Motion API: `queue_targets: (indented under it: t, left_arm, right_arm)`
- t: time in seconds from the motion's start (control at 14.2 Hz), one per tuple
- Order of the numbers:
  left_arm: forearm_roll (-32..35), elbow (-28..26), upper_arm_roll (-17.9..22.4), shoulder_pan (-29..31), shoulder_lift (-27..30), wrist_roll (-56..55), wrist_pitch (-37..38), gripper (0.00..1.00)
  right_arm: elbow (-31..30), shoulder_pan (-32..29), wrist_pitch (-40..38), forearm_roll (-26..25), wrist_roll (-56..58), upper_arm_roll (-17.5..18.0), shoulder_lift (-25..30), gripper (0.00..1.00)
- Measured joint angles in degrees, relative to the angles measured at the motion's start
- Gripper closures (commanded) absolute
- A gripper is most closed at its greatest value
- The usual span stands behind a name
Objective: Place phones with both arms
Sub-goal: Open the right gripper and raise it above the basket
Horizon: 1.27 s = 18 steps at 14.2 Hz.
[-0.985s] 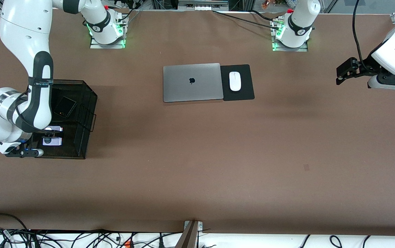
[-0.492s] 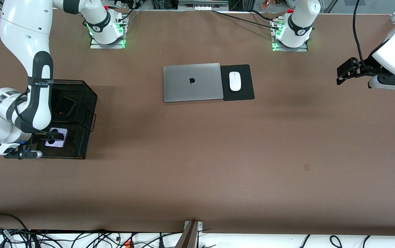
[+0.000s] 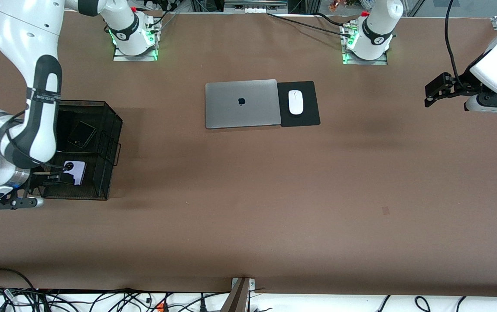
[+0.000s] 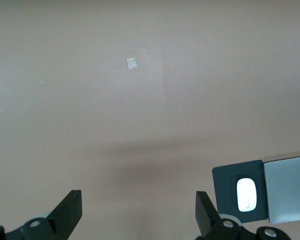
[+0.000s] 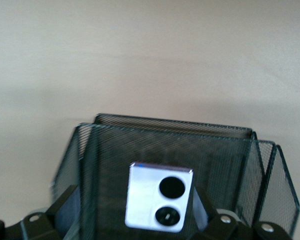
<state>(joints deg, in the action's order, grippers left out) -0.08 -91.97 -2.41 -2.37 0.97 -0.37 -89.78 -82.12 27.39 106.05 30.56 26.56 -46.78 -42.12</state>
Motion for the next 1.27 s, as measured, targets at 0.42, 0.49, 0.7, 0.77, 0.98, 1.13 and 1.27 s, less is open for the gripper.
queue_targets:
  t: [0.42, 0.49, 0.7, 0.77, 0.98, 1.13, 1.27]
  left_arm:
    - [0.00, 0.00, 0.00, 0.01, 0.00, 0.00, 0.00, 0.00]
    - [0.00, 0.00, 0.00, 0.01, 0.00, 0.00, 0.00, 0.00]
    - [0.00, 0.00, 0.00, 0.02, 0.00, 0.00, 0.00, 0.00]
    - [0.00, 0.00, 0.00, 0.02, 0.00, 0.00, 0.00, 0.00]
    - [0.00, 0.00, 0.00, 0.02, 0.00, 0.00, 0.00, 0.00]
    - [0.00, 0.00, 0.00, 0.02, 0.00, 0.00, -0.01, 0.00]
    - [0.00, 0.00, 0.00, 0.02, 0.00, 0.00, -0.03, 0.00]
  right_arm:
    - [12.17, -0.09, -22.45, 0.97, -6.24, -2.95, 2.40, 0.00]
    - [12.99, -0.07, -24.32, 1.00, -6.39, -3.01, 3.60, 0.00]
    - [14.01, 0.12, -29.00, 1.00, -8.34, -3.02, 8.16, 0.00]
    - [14.01, 0.12, -30.61, 1.00, -9.16, -3.02, 9.55, 0.00]
    - [14.02, 0.12, -33.78, 0.89, -12.30, -3.02, 12.00, 0.00]
    - [14.05, 0.17, -34.17, -0.41, -13.92, -2.61, 12.65, 0.00]
    - [14.15, -0.62, -34.20, -2.56, -15.72, -0.17, 12.97, 0.00]
